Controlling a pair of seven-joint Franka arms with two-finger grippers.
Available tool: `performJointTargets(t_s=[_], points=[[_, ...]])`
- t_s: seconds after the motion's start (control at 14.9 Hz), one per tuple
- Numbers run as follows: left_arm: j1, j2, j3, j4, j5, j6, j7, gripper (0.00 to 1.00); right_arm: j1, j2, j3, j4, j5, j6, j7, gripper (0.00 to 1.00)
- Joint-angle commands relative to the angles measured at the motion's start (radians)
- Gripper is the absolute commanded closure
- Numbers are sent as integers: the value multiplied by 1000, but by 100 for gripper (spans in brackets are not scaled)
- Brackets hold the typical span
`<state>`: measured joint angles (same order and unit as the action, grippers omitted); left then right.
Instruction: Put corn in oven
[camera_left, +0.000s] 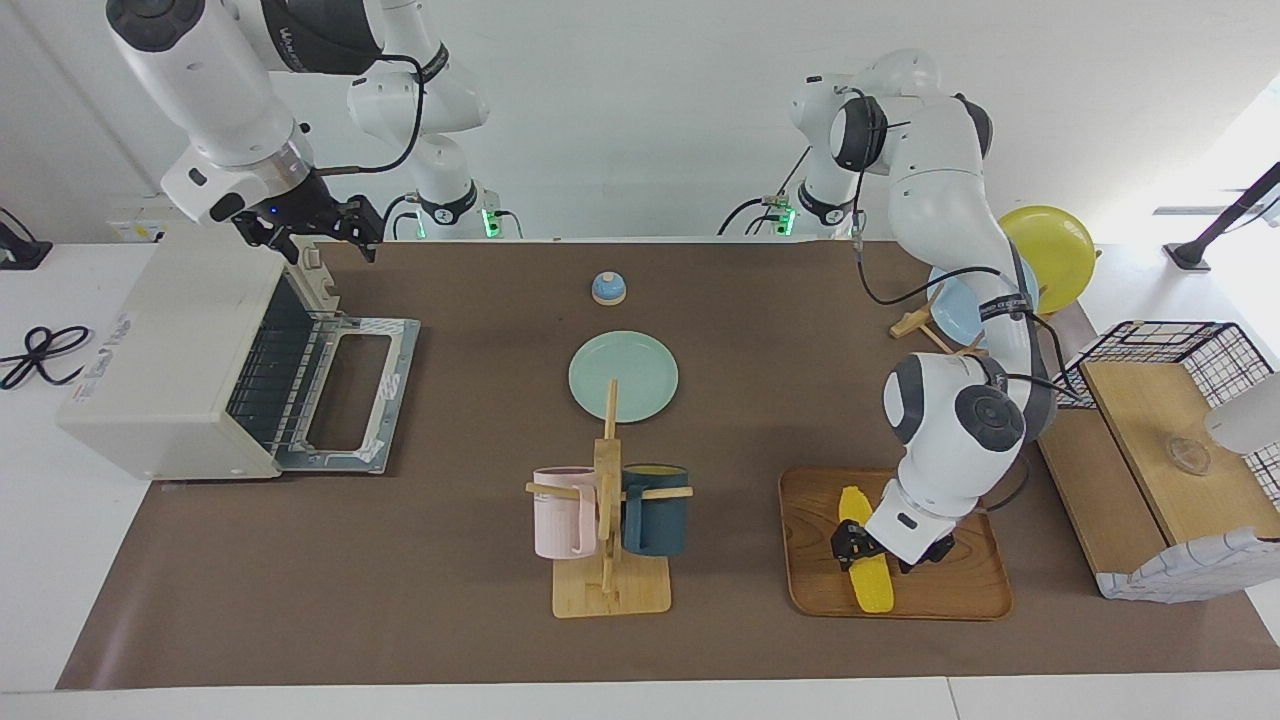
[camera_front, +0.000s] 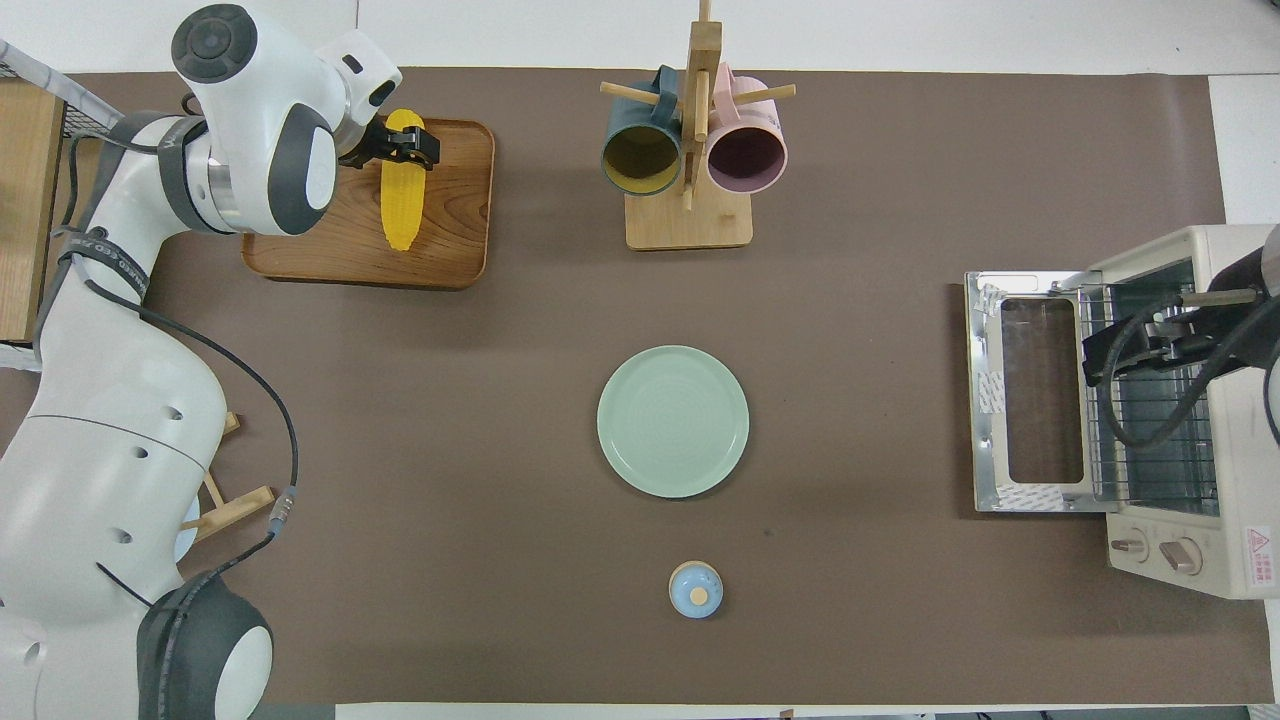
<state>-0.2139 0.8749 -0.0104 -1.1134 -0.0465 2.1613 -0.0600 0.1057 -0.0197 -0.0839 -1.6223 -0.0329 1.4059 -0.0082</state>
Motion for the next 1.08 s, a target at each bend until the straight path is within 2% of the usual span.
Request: performJointTargets(t_s=[0.0,0.2,0.4,0.54,0.81,0.94,1.01], points=[[-16,-2,23,-25,-1,32,-1,100,-8,-8,7,1,-5,-5,-4,0],[-4,-10,26,-16,-4,-41,5,100,-8,-8,7,1,-4,-5,-2,0],[-10,-123,23,-55,-44,-104,-7,100,-4,-8,9,2,-1,-5,-2,0],[-22,-247,21,-167,-58,-156,-78,100,-7,-8,9,1,-1,-5,-4,0],[-143,-584,20,-561,-59,-153,-209,100,-6,-8,9,2,2,-5,-6,0],[-247,-671,20,-663,-59,-152,-338,100,-1,-8,9,2,5,-5,-2,0],[-307,-683,20,-687,-59,-137,-416,100,-1,-8,10,2,5,-5,-2,0]])
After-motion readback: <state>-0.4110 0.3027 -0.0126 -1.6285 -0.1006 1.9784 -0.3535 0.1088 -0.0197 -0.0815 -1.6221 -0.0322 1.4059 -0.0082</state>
